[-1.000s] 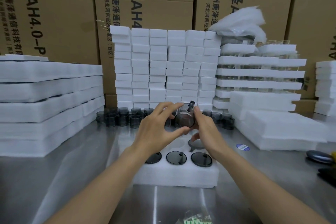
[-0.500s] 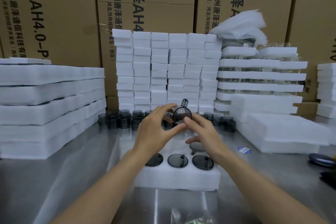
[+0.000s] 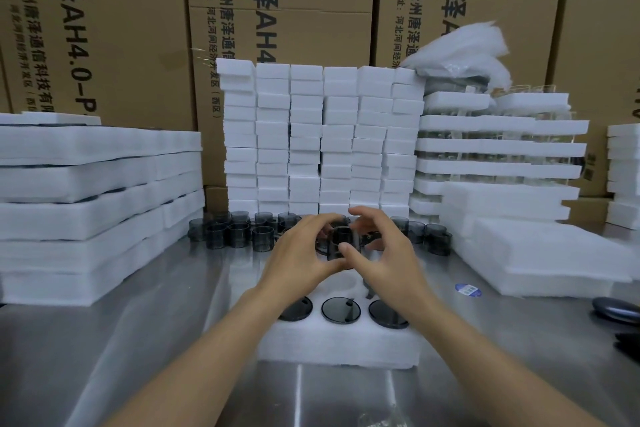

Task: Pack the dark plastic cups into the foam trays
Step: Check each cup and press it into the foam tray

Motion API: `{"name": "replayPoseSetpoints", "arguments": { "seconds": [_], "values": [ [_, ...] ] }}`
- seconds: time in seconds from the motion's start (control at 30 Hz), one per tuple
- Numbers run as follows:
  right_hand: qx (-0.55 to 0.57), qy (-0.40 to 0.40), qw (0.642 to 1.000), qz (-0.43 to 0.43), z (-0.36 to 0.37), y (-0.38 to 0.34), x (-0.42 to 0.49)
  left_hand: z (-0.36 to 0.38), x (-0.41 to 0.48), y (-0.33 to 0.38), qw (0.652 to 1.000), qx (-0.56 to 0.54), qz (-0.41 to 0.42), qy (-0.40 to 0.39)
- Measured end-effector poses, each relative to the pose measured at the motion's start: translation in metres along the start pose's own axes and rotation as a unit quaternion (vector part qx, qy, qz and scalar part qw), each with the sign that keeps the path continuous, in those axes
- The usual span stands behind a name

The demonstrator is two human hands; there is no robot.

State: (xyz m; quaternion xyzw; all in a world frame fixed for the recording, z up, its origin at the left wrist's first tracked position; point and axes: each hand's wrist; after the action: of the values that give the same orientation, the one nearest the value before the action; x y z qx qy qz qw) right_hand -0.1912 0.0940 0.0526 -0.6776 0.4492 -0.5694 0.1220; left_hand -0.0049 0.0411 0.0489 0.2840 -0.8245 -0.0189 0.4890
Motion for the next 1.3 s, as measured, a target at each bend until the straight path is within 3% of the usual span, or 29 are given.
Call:
{"name": "replayPoseSetpoints", "arguments": {
  "seconds": [0.27,0.43,0.63,0.87,1.07,1.3],
  "values": [
    [-0.025,-0.035,0.997,0.062,-0.005,0.011,0.004,0.001,0.005,-0.002,0.985,-0.158,-0.048,0.048],
    [-0.010,-0.026,0.998,0.056,-0.002,0.014,0.006,-0.003,0.007,-0.001,0.971,-0.220,-0.086,0.030],
    [-0.036,0.010,0.999,0.011,-0.006,0.012,0.005,0.001,0.005,-0.003,0.988,-0.142,-0.067,0.005],
    [-0.116,-0.020,0.989,-0.092,-0.001,0.007,0.002,0.000,0.002,-0.008,0.994,-0.098,-0.049,-0.029],
    [-0.107,-0.007,0.993,-0.042,-0.001,0.011,0.004,0.002,0.003,-0.008,0.995,-0.071,-0.061,-0.036],
    [-0.100,-0.054,0.993,0.012,0.000,0.015,0.006,0.002,0.002,-0.006,0.995,-0.073,-0.051,-0.052]
  ]
}}
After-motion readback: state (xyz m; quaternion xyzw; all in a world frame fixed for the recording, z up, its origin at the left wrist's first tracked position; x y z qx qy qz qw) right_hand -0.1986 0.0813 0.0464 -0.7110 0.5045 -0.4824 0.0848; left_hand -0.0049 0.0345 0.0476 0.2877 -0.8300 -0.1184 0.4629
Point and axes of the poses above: each hand's wrist, its own x-axis towards the middle knuckle, its own z-axis out of the palm, y = z × x, and after that the axes turned 9 degrees about z, right-handed
